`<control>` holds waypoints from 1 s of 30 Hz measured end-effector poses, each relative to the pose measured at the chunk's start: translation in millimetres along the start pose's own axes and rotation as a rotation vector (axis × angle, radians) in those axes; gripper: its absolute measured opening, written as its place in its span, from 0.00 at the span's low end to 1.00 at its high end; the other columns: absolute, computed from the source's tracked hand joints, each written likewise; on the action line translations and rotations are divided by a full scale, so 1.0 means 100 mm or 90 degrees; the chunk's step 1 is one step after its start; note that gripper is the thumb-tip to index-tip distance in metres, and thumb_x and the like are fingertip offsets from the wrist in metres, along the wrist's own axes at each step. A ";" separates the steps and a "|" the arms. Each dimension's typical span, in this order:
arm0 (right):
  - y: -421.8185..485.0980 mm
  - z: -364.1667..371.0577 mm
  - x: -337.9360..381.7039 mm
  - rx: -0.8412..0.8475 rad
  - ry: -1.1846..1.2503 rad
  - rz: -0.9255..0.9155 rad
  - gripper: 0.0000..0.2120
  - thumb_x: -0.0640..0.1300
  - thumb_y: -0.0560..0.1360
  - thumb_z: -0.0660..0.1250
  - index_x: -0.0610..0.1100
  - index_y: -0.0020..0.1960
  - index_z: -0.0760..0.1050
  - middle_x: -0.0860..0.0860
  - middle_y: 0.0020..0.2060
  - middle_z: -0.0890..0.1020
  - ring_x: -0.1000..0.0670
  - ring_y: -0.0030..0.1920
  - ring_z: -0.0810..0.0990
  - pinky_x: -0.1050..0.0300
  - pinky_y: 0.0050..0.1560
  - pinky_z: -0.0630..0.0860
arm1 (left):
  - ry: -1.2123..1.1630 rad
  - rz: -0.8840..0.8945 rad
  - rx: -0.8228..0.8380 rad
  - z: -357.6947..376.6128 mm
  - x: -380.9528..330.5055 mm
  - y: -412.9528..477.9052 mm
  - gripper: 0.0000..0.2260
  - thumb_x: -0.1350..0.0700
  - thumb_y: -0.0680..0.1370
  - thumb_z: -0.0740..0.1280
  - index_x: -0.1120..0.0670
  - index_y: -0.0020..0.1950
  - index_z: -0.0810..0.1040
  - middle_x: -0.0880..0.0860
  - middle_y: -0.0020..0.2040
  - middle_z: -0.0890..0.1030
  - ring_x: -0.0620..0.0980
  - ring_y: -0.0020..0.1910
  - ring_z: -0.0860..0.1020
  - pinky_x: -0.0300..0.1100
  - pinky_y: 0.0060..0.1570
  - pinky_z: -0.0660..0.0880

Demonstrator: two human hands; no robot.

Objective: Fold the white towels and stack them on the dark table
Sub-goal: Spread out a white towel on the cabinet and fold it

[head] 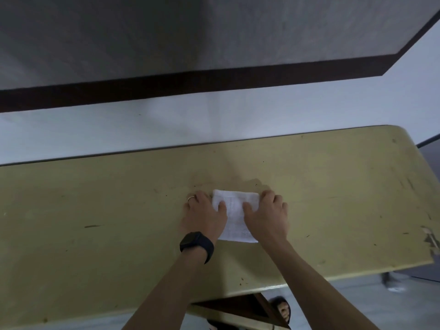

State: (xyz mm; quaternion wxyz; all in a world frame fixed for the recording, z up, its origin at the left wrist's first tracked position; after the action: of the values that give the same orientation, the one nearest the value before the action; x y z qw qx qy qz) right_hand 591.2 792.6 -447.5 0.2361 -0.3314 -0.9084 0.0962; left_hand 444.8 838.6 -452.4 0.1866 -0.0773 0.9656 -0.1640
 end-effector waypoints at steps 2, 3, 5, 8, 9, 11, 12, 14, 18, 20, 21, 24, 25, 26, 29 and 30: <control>0.03 0.01 0.03 0.069 0.072 0.062 0.22 0.53 0.75 0.68 0.41 0.61 0.67 0.44 0.58 0.75 0.42 0.58 0.73 0.52 0.50 0.70 | -0.013 -0.028 0.044 0.02 0.00 0.04 0.20 0.43 0.78 0.62 0.56 0.61 0.70 0.55 0.59 0.73 0.55 0.57 0.73 0.51 0.52 0.76; 0.09 0.02 0.05 0.092 0.114 0.096 0.21 0.51 0.74 0.68 0.40 0.60 0.67 0.44 0.56 0.77 0.41 0.57 0.75 0.52 0.50 0.72 | -0.032 -0.046 0.065 0.02 -0.01 0.07 0.19 0.44 0.77 0.62 0.56 0.60 0.72 0.55 0.59 0.73 0.55 0.56 0.73 0.52 0.53 0.76; 0.17 0.02 0.07 0.129 0.171 0.161 0.21 0.48 0.72 0.69 0.39 0.59 0.68 0.43 0.54 0.79 0.41 0.55 0.78 0.53 0.47 0.74 | -0.086 -0.060 0.099 0.00 -0.05 0.11 0.15 0.46 0.77 0.62 0.55 0.57 0.75 0.54 0.56 0.76 0.55 0.54 0.75 0.52 0.53 0.76; 0.21 -0.06 0.06 0.171 0.208 0.142 0.15 0.47 0.71 0.68 0.42 0.55 0.78 0.47 0.46 0.83 0.45 0.47 0.82 0.55 0.44 0.76 | -0.288 -0.076 0.134 -0.14 -0.08 0.05 0.07 0.54 0.77 0.65 0.54 0.53 0.74 0.51 0.49 0.78 0.50 0.45 0.77 0.42 0.42 0.74; 0.19 -0.11 0.07 0.178 0.228 0.115 0.12 0.47 0.72 0.69 0.44 0.53 0.79 0.49 0.44 0.83 0.46 0.46 0.81 0.56 0.43 0.76 | -0.354 -0.083 0.137 -0.21 -0.07 0.01 0.07 0.55 0.77 0.66 0.54 0.53 0.72 0.49 0.47 0.78 0.48 0.43 0.77 0.40 0.39 0.73; 0.11 -0.28 0.14 0.173 0.269 0.039 0.09 0.48 0.72 0.71 0.47 0.50 0.79 0.52 0.40 0.82 0.48 0.44 0.80 0.58 0.41 0.74 | -0.443 -0.087 0.119 -0.44 0.01 -0.10 0.11 0.57 0.76 0.68 0.52 0.56 0.71 0.47 0.47 0.78 0.48 0.44 0.77 0.43 0.41 0.75; 0.06 -0.40 0.21 0.169 0.288 -0.008 0.08 0.48 0.72 0.72 0.47 0.49 0.79 0.53 0.39 0.81 0.50 0.42 0.79 0.59 0.38 0.72 | -0.468 -0.079 0.114 -0.59 0.06 -0.16 0.13 0.57 0.75 0.69 0.52 0.58 0.72 0.48 0.48 0.79 0.48 0.46 0.78 0.46 0.44 0.78; -0.04 -0.64 0.38 0.168 0.306 -0.096 0.07 0.48 0.71 0.75 0.49 0.46 0.79 0.55 0.38 0.82 0.53 0.40 0.79 0.61 0.35 0.70 | -0.462 -0.028 0.104 -0.93 0.15 -0.27 0.13 0.56 0.74 0.69 0.52 0.58 0.76 0.50 0.49 0.81 0.51 0.47 0.80 0.48 0.46 0.79; -0.41 -1.09 1.03 0.186 0.297 -0.291 0.08 0.47 0.68 0.77 0.54 0.42 0.77 0.57 0.38 0.84 0.56 0.42 0.82 0.59 0.42 0.75 | -0.445 0.045 -0.004 -1.82 0.50 -0.65 0.11 0.49 0.73 0.70 0.55 0.51 0.81 0.54 0.44 0.83 0.55 0.44 0.80 0.50 0.44 0.75; -0.71 -1.31 1.44 0.219 0.292 -0.396 0.08 0.47 0.70 0.75 0.56 0.44 0.78 0.59 0.42 0.84 0.60 0.45 0.81 0.60 0.45 0.76 | -0.465 0.042 -0.068 -2.27 0.77 -0.90 0.07 0.54 0.76 0.71 0.54 0.52 0.82 0.50 0.46 0.84 0.49 0.46 0.81 0.47 0.47 0.77; -0.90 -1.41 1.66 0.249 0.283 -0.450 0.08 0.48 0.71 0.74 0.57 0.48 0.78 0.61 0.44 0.84 0.61 0.47 0.81 0.62 0.46 0.76 | -0.473 0.035 -0.099 -2.50 0.93 -1.05 0.07 0.55 0.77 0.72 0.53 0.53 0.82 0.48 0.47 0.84 0.46 0.47 0.81 0.45 0.48 0.78; -1.51 -1.58 2.40 0.347 0.240 -0.589 0.14 0.52 0.72 0.74 0.54 0.57 0.80 0.60 0.50 0.84 0.60 0.49 0.81 0.60 0.50 0.77 | -0.505 0.014 -0.184 -3.18 1.47 -1.56 0.07 0.56 0.77 0.71 0.52 0.54 0.83 0.46 0.48 0.85 0.42 0.48 0.82 0.40 0.48 0.77; -1.78 -1.60 2.66 0.373 0.231 -0.628 0.16 0.54 0.70 0.74 0.53 0.57 0.81 0.58 0.49 0.84 0.58 0.49 0.81 0.58 0.50 0.77 | -0.515 0.004 -0.222 -3.42 1.70 -1.77 0.07 0.57 0.77 0.71 0.53 0.54 0.83 0.47 0.48 0.85 0.43 0.48 0.82 0.39 0.48 0.77; -2.03 -1.61 2.90 0.394 0.222 -0.666 0.16 0.56 0.69 0.74 0.52 0.55 0.82 0.56 0.47 0.84 0.55 0.47 0.82 0.56 0.48 0.77 | -0.528 -0.009 -0.258 -3.61 1.91 -1.97 0.07 0.58 0.77 0.71 0.55 0.54 0.83 0.48 0.49 0.85 0.45 0.49 0.82 0.39 0.49 0.77; -2.96 -1.57 3.56 0.443 0.203 -0.789 0.07 0.52 0.71 0.75 0.51 0.41 0.80 0.55 0.35 0.81 0.55 0.36 0.78 0.59 0.38 0.72 | -0.577 -0.059 -0.367 -4.14 2.59 -2.65 0.06 0.63 0.75 0.72 0.60 0.51 0.83 0.54 0.49 0.84 0.49 0.49 0.81 0.41 0.50 0.75; -3.37 -1.54 3.77 0.470 0.206 -0.822 0.08 0.50 0.71 0.76 0.51 0.38 0.78 0.57 0.32 0.80 0.58 0.33 0.76 0.63 0.36 0.69 | -0.584 -0.075 -0.406 -4.30 2.85 -2.95 0.06 0.63 0.74 0.73 0.62 0.50 0.82 0.55 0.47 0.84 0.49 0.47 0.81 0.41 0.49 0.74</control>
State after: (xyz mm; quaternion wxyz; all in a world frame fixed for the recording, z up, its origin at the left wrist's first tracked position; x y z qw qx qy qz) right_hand 227.4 782.6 -63.9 0.4713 0.3563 -0.7848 0.1871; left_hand 42.8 626.7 -68.9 0.5451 -0.2468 0.7815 0.1766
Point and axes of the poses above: each hand's wrist, its own y-axis towards the middle knuckle, its own z-axis out of the palm, x = y × z, the point moved 2 cm from there along y, towards the middle knuckle
